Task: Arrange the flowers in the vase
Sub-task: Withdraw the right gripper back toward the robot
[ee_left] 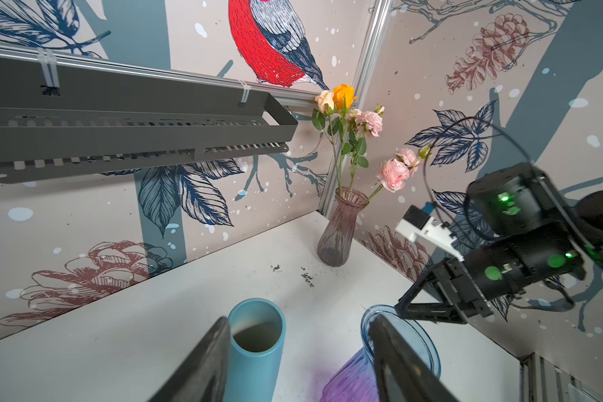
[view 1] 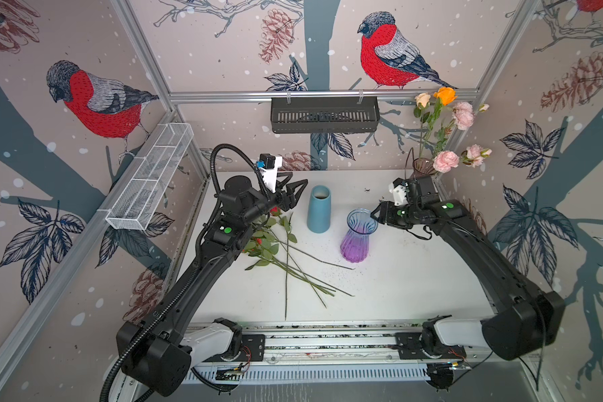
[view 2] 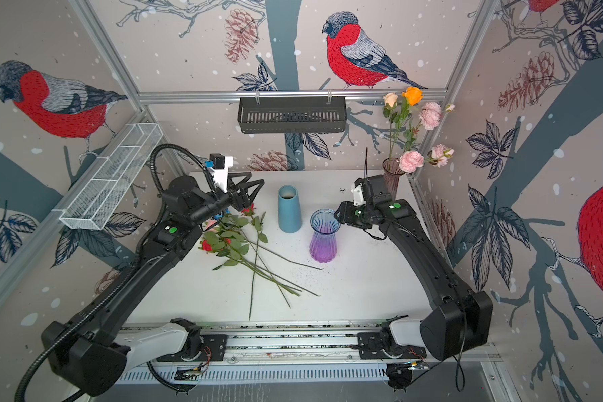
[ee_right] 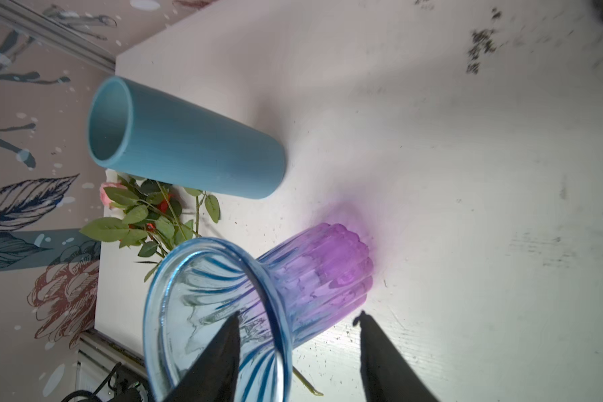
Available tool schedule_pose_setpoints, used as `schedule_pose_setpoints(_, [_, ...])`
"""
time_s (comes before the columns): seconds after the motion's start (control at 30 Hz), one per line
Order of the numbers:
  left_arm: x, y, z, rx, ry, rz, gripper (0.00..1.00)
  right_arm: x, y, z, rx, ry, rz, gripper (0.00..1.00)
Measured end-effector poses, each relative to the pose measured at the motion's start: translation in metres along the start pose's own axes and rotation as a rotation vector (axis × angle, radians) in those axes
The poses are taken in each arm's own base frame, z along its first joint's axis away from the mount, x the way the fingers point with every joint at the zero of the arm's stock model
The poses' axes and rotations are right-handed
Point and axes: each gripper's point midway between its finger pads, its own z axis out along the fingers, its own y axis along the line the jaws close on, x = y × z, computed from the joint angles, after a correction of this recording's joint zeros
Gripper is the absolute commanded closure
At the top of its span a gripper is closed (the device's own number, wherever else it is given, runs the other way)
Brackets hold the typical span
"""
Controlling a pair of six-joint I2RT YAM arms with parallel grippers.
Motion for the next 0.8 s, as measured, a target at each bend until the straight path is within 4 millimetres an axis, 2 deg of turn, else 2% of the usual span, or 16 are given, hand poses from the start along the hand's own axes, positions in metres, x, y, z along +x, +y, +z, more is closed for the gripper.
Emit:
schedule_pose_setpoints(0.07, [0.002,0.002,0.000,-0.008,0.002,-0.010,0.36,-0.014,0.003,-0.025,0.002,-0.099,-0.015,0.44])
schedule_pose_setpoints(0.2, [0.010,0.009,0.004,-0.036,0.009,-0.023,0.36,-0.032,0.006,-0.093,0.024,-0.362,-0.053,0.44])
schedule_pose_setpoints(0.3, [0.021,0.013,0.011,-0.071,0.028,-0.048,0.35,-0.019,-0.011,-0.130,0.080,-0.528,-0.050,0.44])
schedule_pose_setpoints(0.37, [0.027,0.005,0.016,-0.077,0.043,-0.054,0.32,-0.005,-0.029,-0.136,0.124,-0.592,-0.034,0.44])
schedule_pose_setpoints(0.47, [0.042,-0.010,0.014,-0.061,0.053,-0.090,0.31,0.025,-0.060,-0.111,0.166,-0.580,0.009,0.44])
schedule_pose_setpoints(0.6, [0.096,0.003,-0.001,-0.133,0.125,-0.216,0.31,0.069,-0.094,-0.067,0.177,-0.526,0.069,0.45])
schedule_pose_setpoints(0.7, [0.134,0.011,-0.012,-0.187,0.192,-0.290,0.31,0.097,-0.111,-0.034,0.166,-0.475,0.097,0.45])
schedule_pose_setpoints(0.8, [0.173,0.022,-0.023,-0.261,0.263,-0.354,0.30,0.115,-0.118,-0.015,0.155,-0.434,0.110,0.45])
